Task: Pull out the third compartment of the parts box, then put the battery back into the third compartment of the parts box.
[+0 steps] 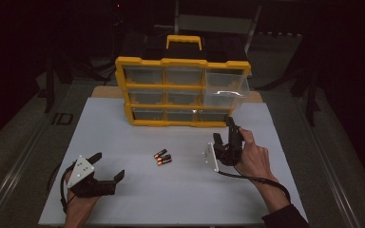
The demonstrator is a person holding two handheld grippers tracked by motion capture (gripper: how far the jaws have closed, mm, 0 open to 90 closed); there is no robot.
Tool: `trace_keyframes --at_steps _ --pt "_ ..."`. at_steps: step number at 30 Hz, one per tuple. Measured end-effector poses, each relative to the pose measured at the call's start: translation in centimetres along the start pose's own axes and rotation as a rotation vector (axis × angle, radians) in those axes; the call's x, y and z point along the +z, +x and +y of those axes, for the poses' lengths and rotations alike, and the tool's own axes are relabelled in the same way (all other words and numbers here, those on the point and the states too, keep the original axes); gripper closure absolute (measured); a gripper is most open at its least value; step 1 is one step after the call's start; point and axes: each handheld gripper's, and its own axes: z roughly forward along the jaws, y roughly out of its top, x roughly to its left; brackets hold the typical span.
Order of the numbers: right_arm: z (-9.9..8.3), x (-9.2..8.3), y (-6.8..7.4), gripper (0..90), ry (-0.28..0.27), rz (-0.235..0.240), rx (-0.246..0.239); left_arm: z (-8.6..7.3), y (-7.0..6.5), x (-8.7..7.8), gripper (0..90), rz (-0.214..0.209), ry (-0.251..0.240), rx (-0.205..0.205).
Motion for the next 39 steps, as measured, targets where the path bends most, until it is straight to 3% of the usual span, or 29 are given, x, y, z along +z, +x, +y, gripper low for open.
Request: trace_keyframes --at_steps 10,11,14,15,20,21,22,23,24,25,26,27,28,29,32,33,34,35,36,37,38,39 --pt "-0.7 -0.8 1.1 13.8 0.005 0.048 0.122 0.0 0.0 0.0 0.0 -0.002 0.001 0.002" --pt "-0.8 -1.0 1.4 13.6 0.008 0.068 0.161 0.0 0.0 0.0 0.0 -0.001 0.001 0.003" --pt "-1.0 -1.2 1.7 13.5 0.010 0.085 0.190 0.0 0.0 0.0 0.0 -0.001 -0.001 0.003" --pt "-1.1 -1.4 2.1 13.2 0.019 0.104 0.226 0.0 0.0 0.0 0.0 0.000 0.000 0.001" --pt "-1.5 -1.9 2.5 13.3 0.006 0.134 0.288 0.0 -0.1 0.0 0.0 0.000 0.002 0.003" --pt "-1.7 -2.2 2.7 13.3 0.001 0.153 0.333 0.0 -0.1 0.0 0.0 0.000 0.003 0.003" --pt "-1.7 -2.2 2.7 13.3 0.001 0.153 0.333 0.0 -0.1 0.0 0.0 0.001 0.002 0.002" --pt "-2.0 -2.4 2.9 13.3 0.002 0.192 0.395 0.0 0.0 0.1 0.0 0.000 0.002 0.001" --pt "-2.0 -2.4 2.9 13.3 0.002 0.192 0.395 0.0 0.0 0.1 0.0 0.000 0.002 0.001" --pt "-2.4 -2.5 3.2 13.5 -0.003 0.214 0.447 0.0 -0.1 0.1 0.0 0.000 0.003 0.004" --pt "-2.4 -2.5 3.2 13.5 -0.003 0.214 0.447 0.0 -0.1 0.1 0.0 0.000 0.003 0.004" --pt "-2.9 -2.7 3.3 13.5 -0.013 0.239 0.516 0.0 -0.1 0.1 0.0 0.000 0.002 0.002" --pt "-2.9 -2.7 3.3 13.5 -0.013 0.239 0.516 0.0 -0.1 0.1 0.0 0.000 0.002 0.002" --pt "-3.5 -2.8 3.3 13.1 -0.036 0.280 0.579 0.0 -0.1 0.1 0.0 0.008 0.001 0.003" --pt "-4.0 -3.0 3.4 12.6 -0.051 0.292 0.619 0.0 0.0 0.0 0.0 0.014 0.002 0.000" --pt "-4.7 -3.1 3.4 12.6 -0.065 0.323 0.683 0.0 0.0 -0.1 0.0 0.019 -0.001 -0.004" --pt "-4.7 -3.1 3.4 12.6 -0.065 0.323 0.683 0.0 0.0 -0.1 0.0 0.022 -0.005 -0.008" --pt "-5.4 -3.1 3.4 12.6 -0.066 0.345 0.746 0.0 0.1 -0.1 0.0 0.019 -0.009 -0.011" --pt "-5.4 -3.1 3.4 12.6 -0.066 0.345 0.746 0.0 0.1 -0.1 0.0 0.019 -0.009 -0.011" --pt "-6.1 -3.2 3.4 12.6 -0.054 0.360 0.809 0.0 0.0 -0.1 0.0 0.021 -0.007 -0.008" --pt "-6.1 -3.2 3.4 12.6 -0.054 0.360 0.809 0.0 0.0 -0.1 0.0 0.021 -0.007 -0.008" --pt "-6.9 -3.2 3.2 12.8 -0.048 0.381 0.876 0.0 0.0 -0.1 0.0 0.020 -0.008 -0.006"
